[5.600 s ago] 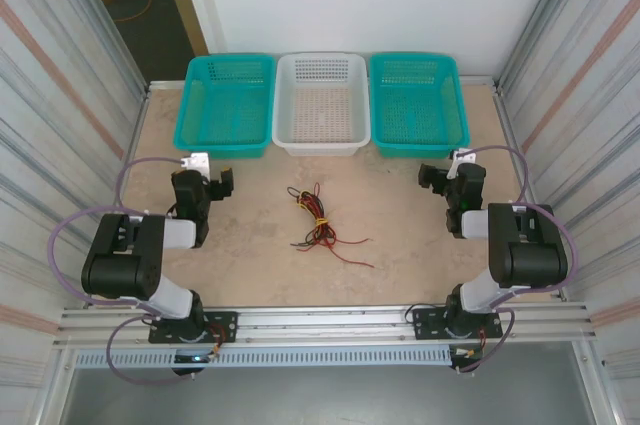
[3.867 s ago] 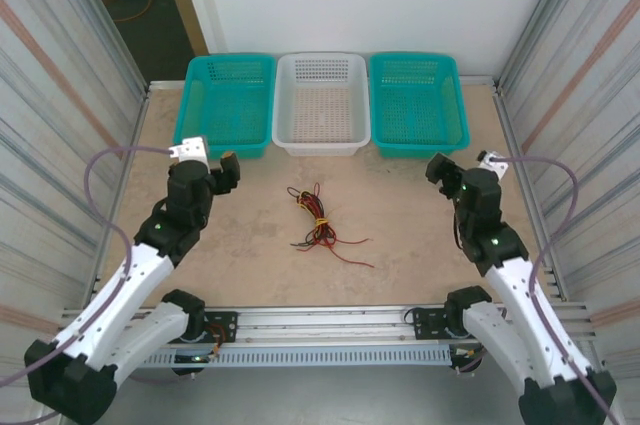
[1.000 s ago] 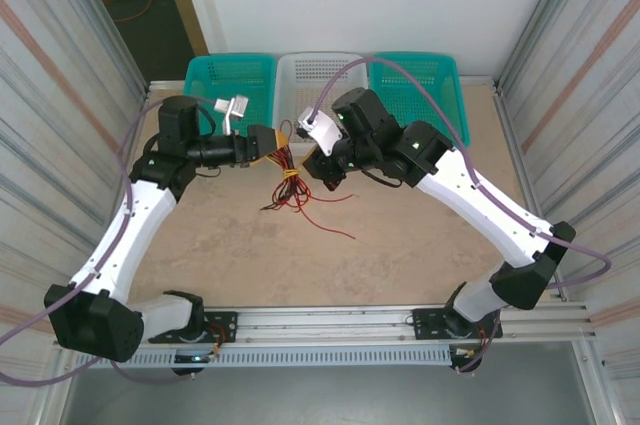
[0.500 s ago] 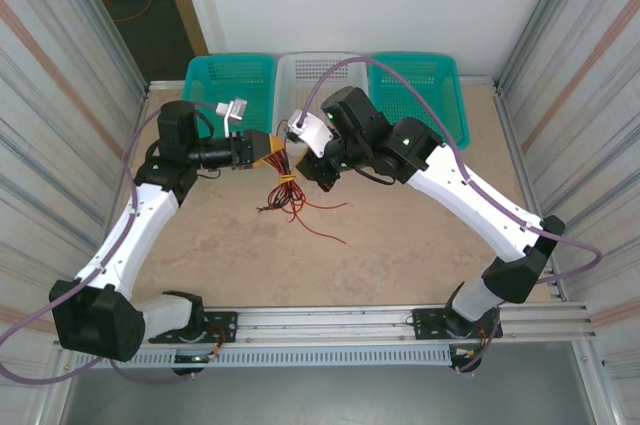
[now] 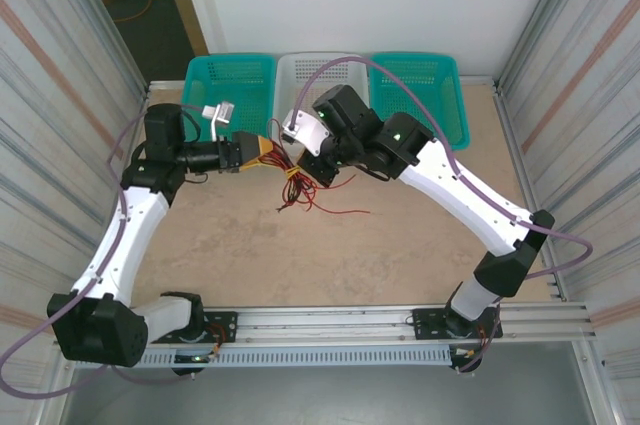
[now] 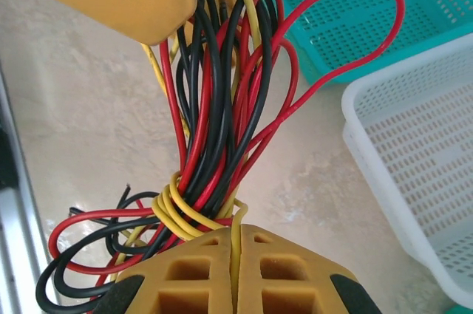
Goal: Untangle the cables
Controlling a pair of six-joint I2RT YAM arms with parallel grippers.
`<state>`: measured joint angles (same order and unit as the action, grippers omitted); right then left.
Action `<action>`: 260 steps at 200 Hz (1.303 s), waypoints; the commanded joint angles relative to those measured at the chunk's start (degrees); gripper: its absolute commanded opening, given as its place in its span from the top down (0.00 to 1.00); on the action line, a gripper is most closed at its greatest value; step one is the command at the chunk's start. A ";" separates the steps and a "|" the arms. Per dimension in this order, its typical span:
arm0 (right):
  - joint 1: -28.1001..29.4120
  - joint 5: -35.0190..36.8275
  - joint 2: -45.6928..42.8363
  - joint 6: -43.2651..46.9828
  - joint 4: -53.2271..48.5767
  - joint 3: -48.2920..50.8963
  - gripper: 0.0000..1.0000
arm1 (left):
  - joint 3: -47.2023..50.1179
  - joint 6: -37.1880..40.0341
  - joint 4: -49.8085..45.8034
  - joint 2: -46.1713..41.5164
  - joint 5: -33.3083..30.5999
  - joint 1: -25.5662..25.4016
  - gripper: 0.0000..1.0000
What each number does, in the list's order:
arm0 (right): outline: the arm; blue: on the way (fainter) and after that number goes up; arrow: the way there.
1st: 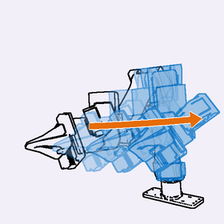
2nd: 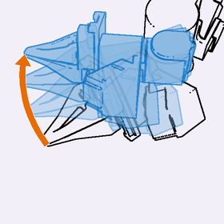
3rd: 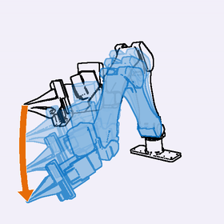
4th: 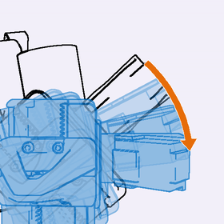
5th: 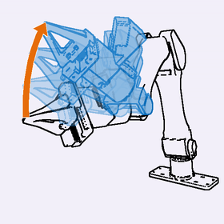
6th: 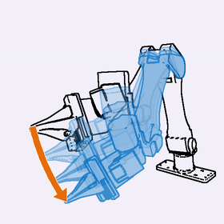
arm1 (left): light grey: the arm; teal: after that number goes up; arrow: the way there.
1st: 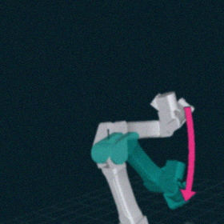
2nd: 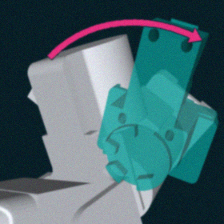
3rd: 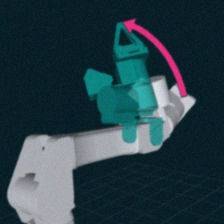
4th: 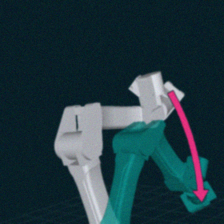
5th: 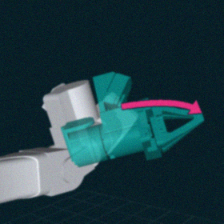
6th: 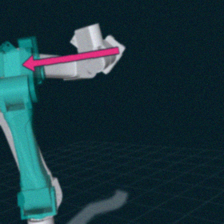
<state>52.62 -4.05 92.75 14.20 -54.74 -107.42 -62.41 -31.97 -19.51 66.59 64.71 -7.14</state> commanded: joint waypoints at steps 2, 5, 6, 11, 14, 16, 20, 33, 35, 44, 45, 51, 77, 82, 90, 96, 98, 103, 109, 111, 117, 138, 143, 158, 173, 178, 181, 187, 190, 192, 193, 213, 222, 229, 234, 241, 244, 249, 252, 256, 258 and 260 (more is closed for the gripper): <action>0.97 2.54 0.17 3.26 -1.94 -1.92 1.00 | -2.49 6.59 -4.79 1.71 0.38 -1.02 0.08; 0.99 2.29 0.15 3.17 -1.80 -1.92 1.00 | -2.61 7.04 -5.05 2.23 0.58 -1.55 0.08; 0.99 2.25 0.15 3.14 -1.79 -1.92 1.00 | -2.66 7.15 -5.21 2.41 0.59 -1.78 0.08; 0.99 1.99 0.27 2.99 -1.63 -1.92 1.00 | -3.13 8.44 -6.38 3.29 0.47 -2.83 0.08; 0.99 1.80 0.26 2.90 -1.54 -1.92 1.00 | -3.38 9.17 -7.26 3.67 0.17 -3.47 0.09; 0.99 1.78 0.35 2.87 -1.45 -1.92 1.00 | -3.52 9.85 -7.80 3.95 -0.06 -3.89 0.09; 0.99 1.63 0.38 2.79 -1.38 -1.91 1.00 | -3.59 10.77 -8.70 4.34 -0.53 -4.68 0.09; 0.99 1.71 0.54 2.68 -0.92 -1.83 1.00 | -2.65 12.26 -9.45 4.88 -1.16 -6.31 0.08; 0.97 1.67 0.58 2.68 -0.83 -1.83 1.00 | -2.39 12.32 -9.37 4.89 -1.21 -6.42 0.08; 1.03 1.51 0.42 2.75 -0.47 -1.58 1.00 | -1.26 12.23 -8.90 4.87 -1.41 -6.66 0.08; 1.01 1.42 0.46 2.76 -0.42 -1.53 1.00 | -1.15 12.21 -8.80 4.87 -1.42 -6.66 0.08; 1.08 1.17 0.31 2.77 -0.12 -1.35 1.00 | -0.51 12.21 -8.50 4.89 -1.42 -6.66 0.08; 1.17 0.73 0.47 2.94 -0.07 -1.73 1.00 | 0.47 10.87 -6.08 4.74 -0.42 -6.66 0.28; 1.11 0.76 0.50 3.02 -0.13 -1.83 1.00 | 0.47 10.52 -5.62 4.87 -0.01 -6.66 0.33; 1.17 0.82 0.54 3.11 -0.21 -1.77 1.00 | 0.50 9.88 -4.93 5.04 0.60 -6.66 0.38; 1.17 0.90 0.58 3.12 -0.31 -1.74 1.00 | 0.32 9.57 -4.72 5.21 0.89 -6.66 0.39; 1.17 0.89 0.50 3.16 -0.35 -1.74 1.00 | 0.29 9.51 -4.74 5.28 0.93 -6.60 0.39; 1.12 0.87 0.40 3.20 -0.42 -1.64 1.00 | 0.16 9.35 -4.79 5.31 1.02 -6.43 0.38; 1.17 0.98 0.25 3.21 -0.35 -1.45 1.00 | 0.20 8.83 -4.36 5.24 1.22 -6.09 0.36; 1.17 0.98 0.15 3.21 -0.34 -1.41 1.00 | 0.23 8.49 -4.19 5.27 1.28 -5.95 0.35; 1.17 1.03 -0.06 3.21 -0.28 -1.19 1.00 | 0.42 7.45 -2.99 5.03 1.76 -5.43 0.32; 1.17 1.33 -0.71 3.13 -0.43 -0.43 1.00 | 1.23 3.93 0.53 3.96 2.52 -3.38 0.28; 1.15 1.33 -0.82 3.12 -0.41 -0.43 1.00 | 1.52 3.24 1.29 3.70 2.62 -3.01 0.28; 1.26 1.18 -1.29 2.86 -0.24 1.31 1.00 | 1.68 3.05 1.34 3.42 2.89 -2.36 0.28; 1.42 1.24 -1.67 2.72 0.11 2.00 1.00 | 2.22 2.62 1.50 3.20 2.79 -1.68 0.28; 1.43 1.20 -1.77 2.68 0.19 2.16 1.00 | 2.57 2.11 2.20 3.08 2.73 -1.42 0.27; 1.43 1.11 -1.83 2.61 0.25 2.20 1.00 | 2.82 1.72 2.57 3.05 2.71 -1.27 0.27; 1.40 1.05 -1.88 2.51 0.38 2.27 1.00 | 3.23 1.18 3.37 3.00 2.66 -1.21 0.27; 1.43 0.89 -1.98 2.43 0.50 2.28 1.00 | 3.26 1.09 3.45 3.04 2.62 -1.26 0.27; 1.43 0.87 -1.96 2.35 0.46 2.25 1.00 | 3.22 1.11 3.43 3.07 2.62 -1.36 0.27; 1.43 0.84 -1.96 2.34 0.49 2.23 1.00 | 3.20 1.11 3.38 3.13 2.57 -1.37 0.27; 1.41 0.34 -1.73 1.86 0.93 2.21 1.00 | 2.66 2.12 2.17 3.96 2.12 -3.62 0.28; 1.34 0.76 -1.53 1.71 1.13 2.21 1.00 | 2.78 2.41 2.01 4.16 1.72 -4.80 0.27; 1.34 1.03 -1.27 1.57 1.30 2.21 1.00 | 3.18 2.44 2.21 4.25 1.28 -5.53 0.26; 1.26 1.04 -1.18 1.48 1.44 2.21 1.00 | 3.62 2.26 2.62 4.34 1.05 -5.92 0.26; 1.15 0.92 -1.14 1.31 1.69 2.23 1.00 | 4.38 1.69 3.61 4.55 0.95 -6.42 0.26; 1.17 0.89 -1.13 1.17 1.78 2.21 1.00 | 4.69 1.41 3.96 4.64 0.95 -6.54 0.26; 1.17 0.68 -1.17 1.06 2.03 2.38 1.00 | 5.20 1.07 4.60 4.81 1.01 -6.70 0.27; 1.16 0.63 -1.22 0.96 2.23 2.41 1.00 | 5.48 0.79 5.03 4.90 1.08 -6.74 0.29; 1.12 0.42 -1.32 0.85 2.44 2.54 1.00 | 5.83 0.46 5.64 5.00 1.24 -6.75 0.33; 1.16 0.31 -1.32 0.81 2.51 2.56 1.00 | 5.99 0.31 5.87 5.03 1.33 -6.75 0.35; 1.17 0.31 -1.29 0.78 2.55 2.56 1.00 | 6.16 0.17 6.14 5.08 1.42 -6.75 0.37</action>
<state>53.65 -2.85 92.77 15.88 -55.27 -105.08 -58.50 -30.02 -16.73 71.20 65.34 -13.39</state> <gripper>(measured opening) 0.065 0.713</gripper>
